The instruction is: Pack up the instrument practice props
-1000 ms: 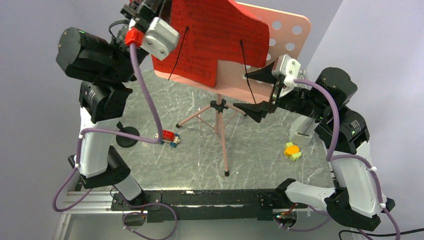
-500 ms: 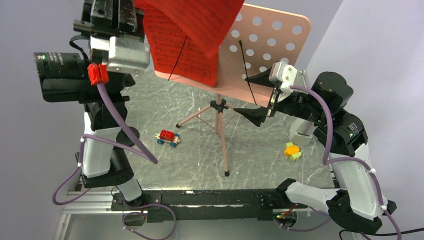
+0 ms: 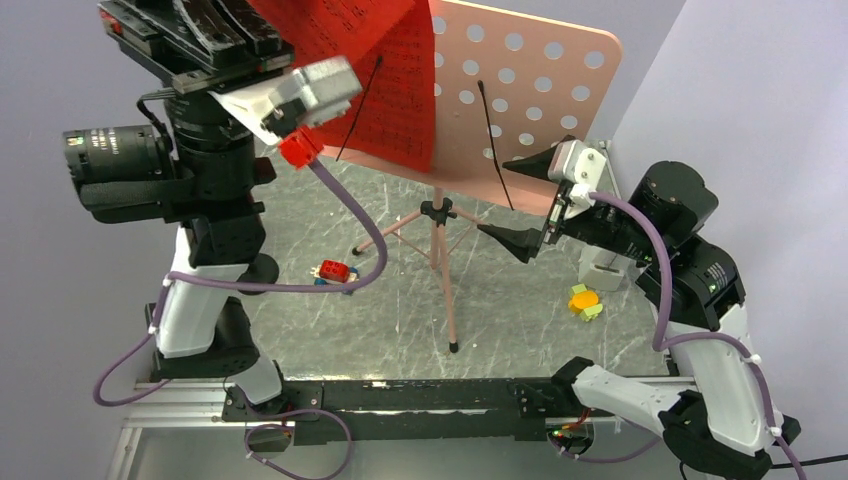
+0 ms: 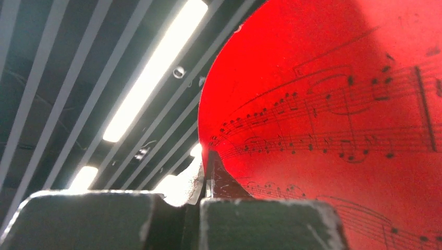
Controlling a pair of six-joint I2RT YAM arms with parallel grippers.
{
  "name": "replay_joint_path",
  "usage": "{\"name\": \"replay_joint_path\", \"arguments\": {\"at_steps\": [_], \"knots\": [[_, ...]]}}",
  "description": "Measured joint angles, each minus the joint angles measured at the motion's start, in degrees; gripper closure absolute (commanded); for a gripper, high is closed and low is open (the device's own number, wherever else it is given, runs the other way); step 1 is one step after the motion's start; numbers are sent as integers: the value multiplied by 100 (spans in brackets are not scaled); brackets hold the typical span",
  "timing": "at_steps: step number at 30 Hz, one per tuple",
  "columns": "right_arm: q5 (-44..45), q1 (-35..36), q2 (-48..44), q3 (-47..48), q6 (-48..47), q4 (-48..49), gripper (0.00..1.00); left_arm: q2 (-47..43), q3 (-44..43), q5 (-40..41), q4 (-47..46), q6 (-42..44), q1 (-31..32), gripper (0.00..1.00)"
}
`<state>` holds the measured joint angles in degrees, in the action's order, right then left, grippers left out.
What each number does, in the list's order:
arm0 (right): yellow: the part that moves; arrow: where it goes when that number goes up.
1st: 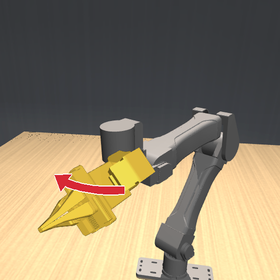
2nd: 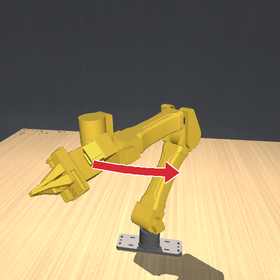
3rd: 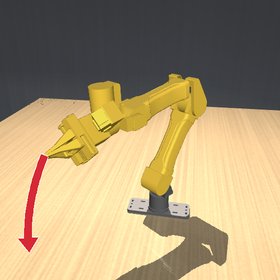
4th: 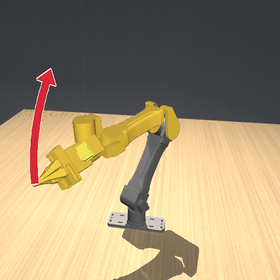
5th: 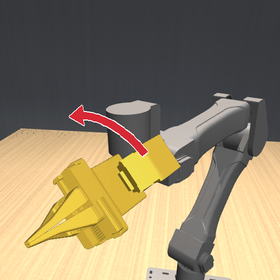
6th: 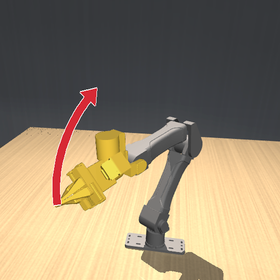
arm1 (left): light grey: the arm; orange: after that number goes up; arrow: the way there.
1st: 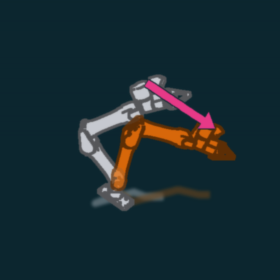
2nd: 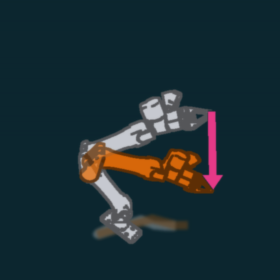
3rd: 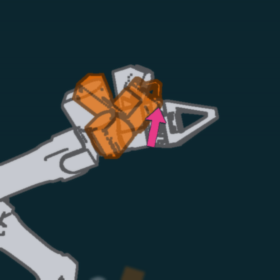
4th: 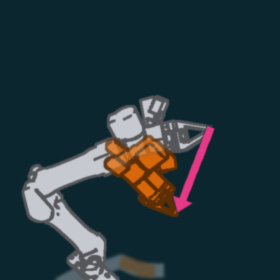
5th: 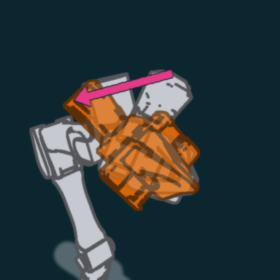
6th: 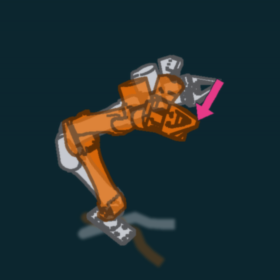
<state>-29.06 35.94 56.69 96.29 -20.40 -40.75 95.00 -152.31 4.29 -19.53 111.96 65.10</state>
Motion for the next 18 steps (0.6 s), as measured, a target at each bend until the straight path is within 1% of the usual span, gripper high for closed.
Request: {"name": "replay_joint_path", "arguments": {"at_steps": [2,5,8,11,13,16,18], "knots": [[7,-13,-55,-31,-17,0,1,-205,229,286,13,251,-70,99],[28,-20,-168,-149,-48,-20,1,-693,629,929,94,461,-125,99],[48,-24,-225,-177,-46,-68,1,-1051,651,1569,175,562,-127,99],[46,-24,-238,-175,-50,-146,1,-1370,592,2341,319,472,-127,99],[44,-24,-240,-168,-66,-216,1,-1659,730,2811,422,361,-127,99],[39,-24,-225,-116,-83,-286,1,-2006,1104,3309,446,275,-127,99],[17,-24,-179,-26,-85,-293,1,-1965,1084,3536,527,190,-184,99]]}}
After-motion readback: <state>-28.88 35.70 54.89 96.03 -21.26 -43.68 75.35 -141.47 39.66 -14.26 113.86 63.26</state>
